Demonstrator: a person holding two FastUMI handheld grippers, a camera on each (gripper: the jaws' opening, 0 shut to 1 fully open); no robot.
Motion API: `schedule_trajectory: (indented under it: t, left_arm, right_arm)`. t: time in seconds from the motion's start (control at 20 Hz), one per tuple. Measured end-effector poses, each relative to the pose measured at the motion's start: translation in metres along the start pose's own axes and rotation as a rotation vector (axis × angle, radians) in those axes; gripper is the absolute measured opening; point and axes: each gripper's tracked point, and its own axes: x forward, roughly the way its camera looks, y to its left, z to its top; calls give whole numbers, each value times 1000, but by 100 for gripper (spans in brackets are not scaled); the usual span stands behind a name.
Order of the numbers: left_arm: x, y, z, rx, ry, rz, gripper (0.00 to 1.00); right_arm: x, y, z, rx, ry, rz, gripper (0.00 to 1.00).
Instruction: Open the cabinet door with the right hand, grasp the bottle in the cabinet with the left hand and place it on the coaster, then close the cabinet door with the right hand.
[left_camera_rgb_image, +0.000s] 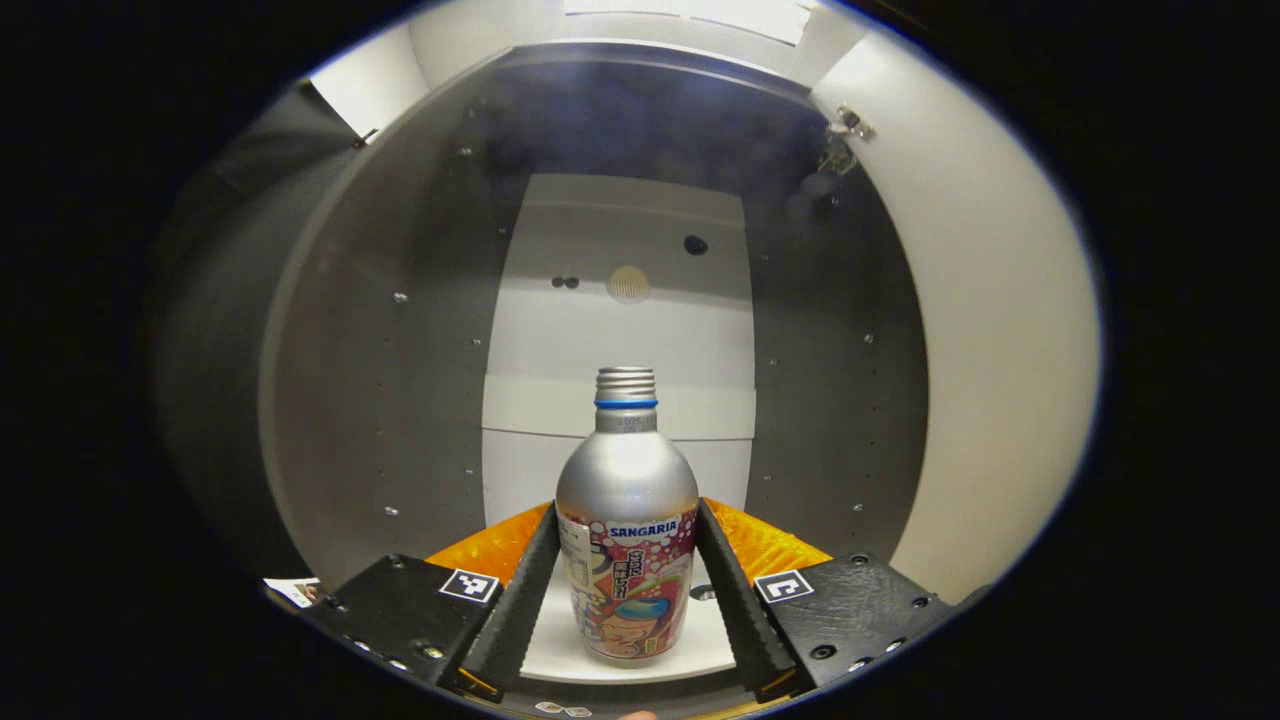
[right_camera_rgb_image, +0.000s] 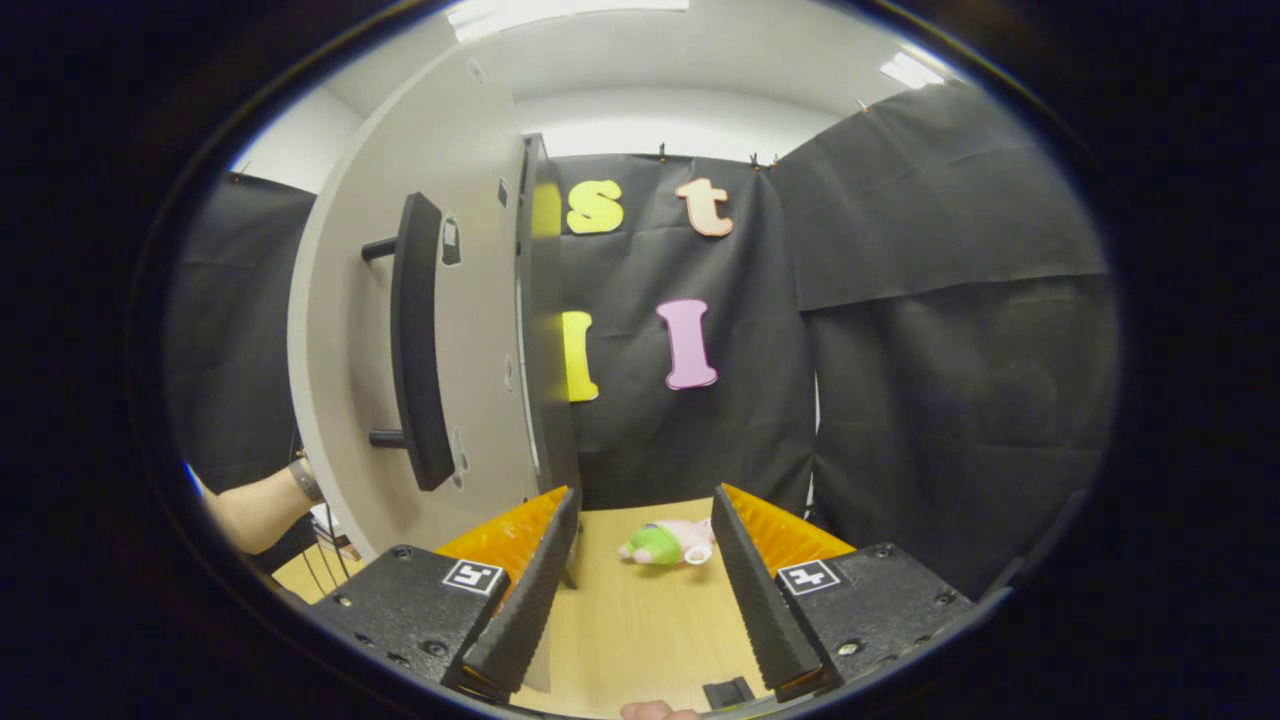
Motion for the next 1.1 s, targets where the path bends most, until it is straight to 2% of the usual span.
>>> schedule_trajectory:
  t: [0.35,0.55,0.7,1.1]
  left_arm:
    - [-102,30,8,-8,-20,3,78]
    - [-155,59,-23,78,1,63,77]
    - [-209,46,-56,95,17,46,78]
    - [-291,84,-134,141,49,214,77]
  right_arm:
    - [-5,13,2,-8,-20,42,86]
    - [-5,22,2,-12,-19,68,86]
    - [-6,29,2,-24,-20,83,85]
    - [-10,34,1,-13,-27,86,86]
